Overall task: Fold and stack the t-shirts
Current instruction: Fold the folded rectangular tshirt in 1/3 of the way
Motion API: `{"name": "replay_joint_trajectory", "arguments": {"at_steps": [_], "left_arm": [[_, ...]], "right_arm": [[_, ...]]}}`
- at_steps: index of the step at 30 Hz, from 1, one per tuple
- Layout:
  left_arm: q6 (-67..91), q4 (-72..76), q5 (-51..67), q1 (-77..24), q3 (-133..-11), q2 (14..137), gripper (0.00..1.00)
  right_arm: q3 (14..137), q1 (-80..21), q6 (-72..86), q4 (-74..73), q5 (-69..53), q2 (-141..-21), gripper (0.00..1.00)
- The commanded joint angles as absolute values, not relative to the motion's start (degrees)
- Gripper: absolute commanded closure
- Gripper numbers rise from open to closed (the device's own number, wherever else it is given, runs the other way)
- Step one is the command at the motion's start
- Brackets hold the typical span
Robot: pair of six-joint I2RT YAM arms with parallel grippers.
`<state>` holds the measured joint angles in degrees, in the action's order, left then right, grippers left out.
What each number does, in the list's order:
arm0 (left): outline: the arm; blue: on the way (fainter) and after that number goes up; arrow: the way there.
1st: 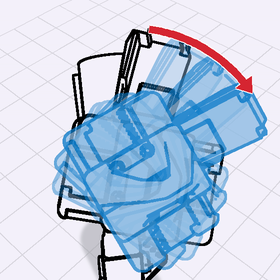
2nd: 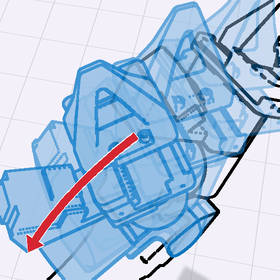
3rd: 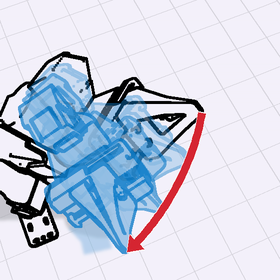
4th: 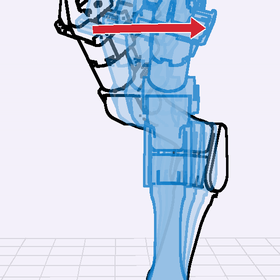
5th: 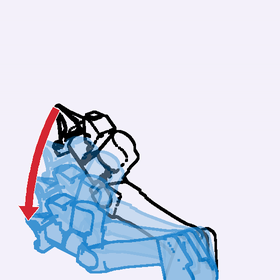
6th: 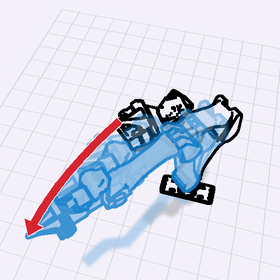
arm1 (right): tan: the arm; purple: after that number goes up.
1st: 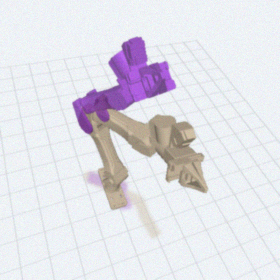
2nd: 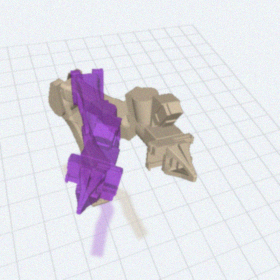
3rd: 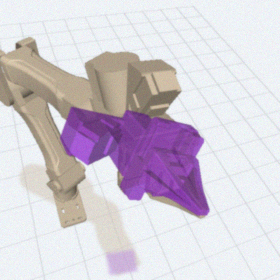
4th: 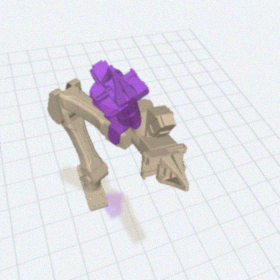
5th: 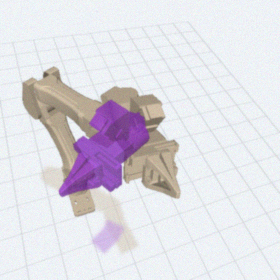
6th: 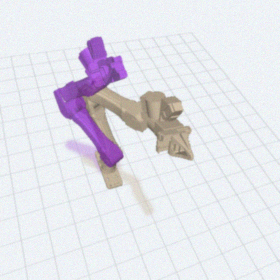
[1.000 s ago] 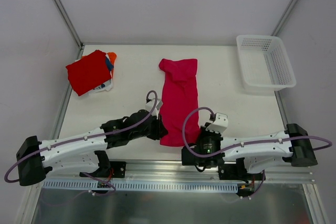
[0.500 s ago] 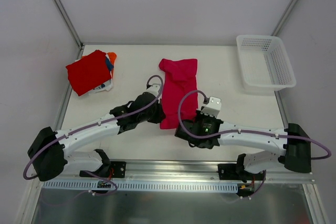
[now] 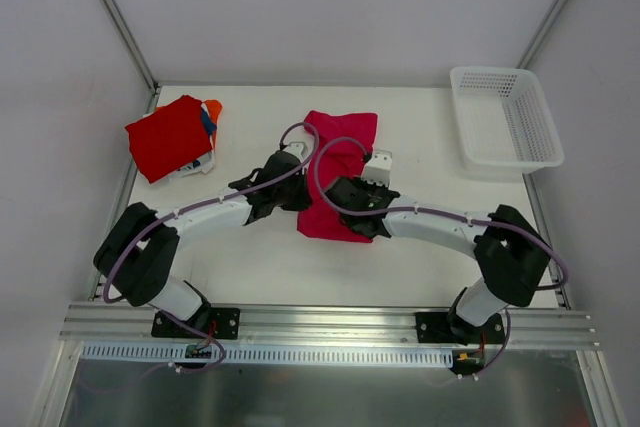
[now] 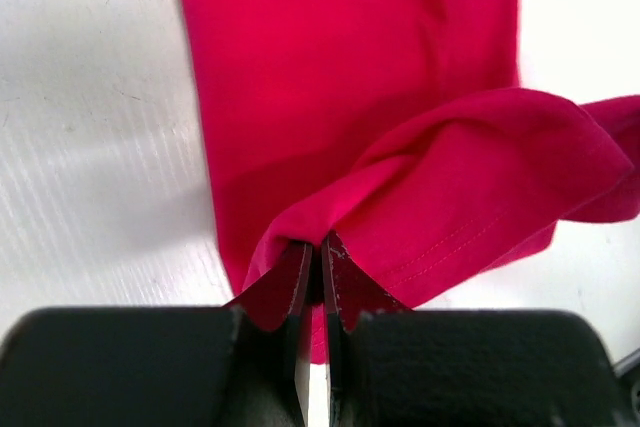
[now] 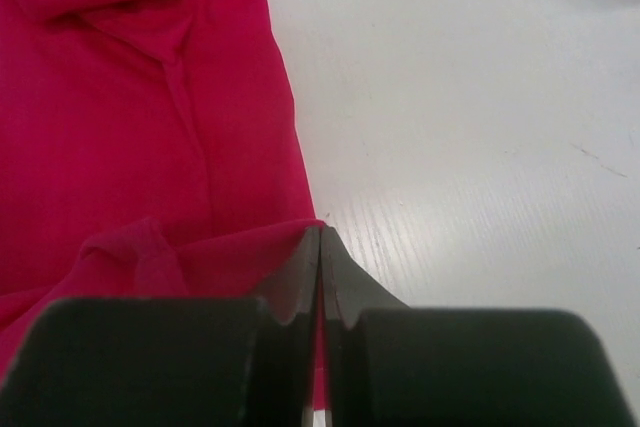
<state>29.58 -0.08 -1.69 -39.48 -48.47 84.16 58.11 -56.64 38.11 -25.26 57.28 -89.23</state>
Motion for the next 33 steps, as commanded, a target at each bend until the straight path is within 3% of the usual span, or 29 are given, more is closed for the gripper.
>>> {"name": "replay_joint_trajectory", "arguments": {"at_steps": [1,6,9,10,12,13,14,19,21,22,23,24,33], "left_arm": [[27.9,3.9,1.8,-37.4,-50.6,87.3,1.0],[27.8,7.7,2.1,-34.8,-50.9,92.3,1.0],[27.2,11.3,3.9,-34.1,-52.0,95.4,0.74],[26.6,12.7,4.8,-33.9,-52.6,96.2,0.51],[25.2,13.8,5.1,-33.8,-54.1,98.5,0.29],[24.7,14.1,5.2,-33.6,-55.3,99.9,0.07],[23.9,14.1,5.2,-33.4,-55.9,100.4,0.01],[22.9,13.9,6.7,-32.9,-57.0,98.5,0.01],[22.9,13.0,6.9,-32.8,-56.7,96.7,0.01],[23.0,12.6,6.9,-32.8,-56.3,94.4,0.01],[23.4,12.2,6.9,-32.8,-55.9,93.1,0.01],[23.5,11.5,6.9,-32.8,-54.9,90.2,0.01],[23.0,3.3,2.8,-32.8,-49.7,70.3,0.01]], "right_arm": [[60.8,-54.2,33.0,-19.4,54.1,-93.3,1.0],[64.9,-51.8,33.0,-18.9,53.8,-100.4,1.0],[67.3,-50.5,33.2,-18.9,54.4,-104.0,0.98],[67.8,-50.2,33.3,-19.0,54.3,-105.1,0.97],[68.7,-49.6,34.3,-19.7,54.8,-105.6,0.96],[68.9,-49.5,34.5,-20.0,55.8,-105.9,0.94],[69.2,-49.5,35.7,-20.5,56.6,-105.8,0.94],[72.2,-49.3,41.6,-30.4,59.7,-105.2,0.93],[72.5,-49.3,43.8,-33.7,59.9,-104.2,0.83],[72.4,-49.3,44.1,-34.4,59.9,-103.8,0.7],[72.3,-49.3,44.0,-35.2,59.8,-102.8,0.17],[72.2,-49.4,44.3,-35.9,59.9,-102.1,0.01],[72.8,-55.1,38.5,-38.2,57.6,-89.7,0.0]]}}
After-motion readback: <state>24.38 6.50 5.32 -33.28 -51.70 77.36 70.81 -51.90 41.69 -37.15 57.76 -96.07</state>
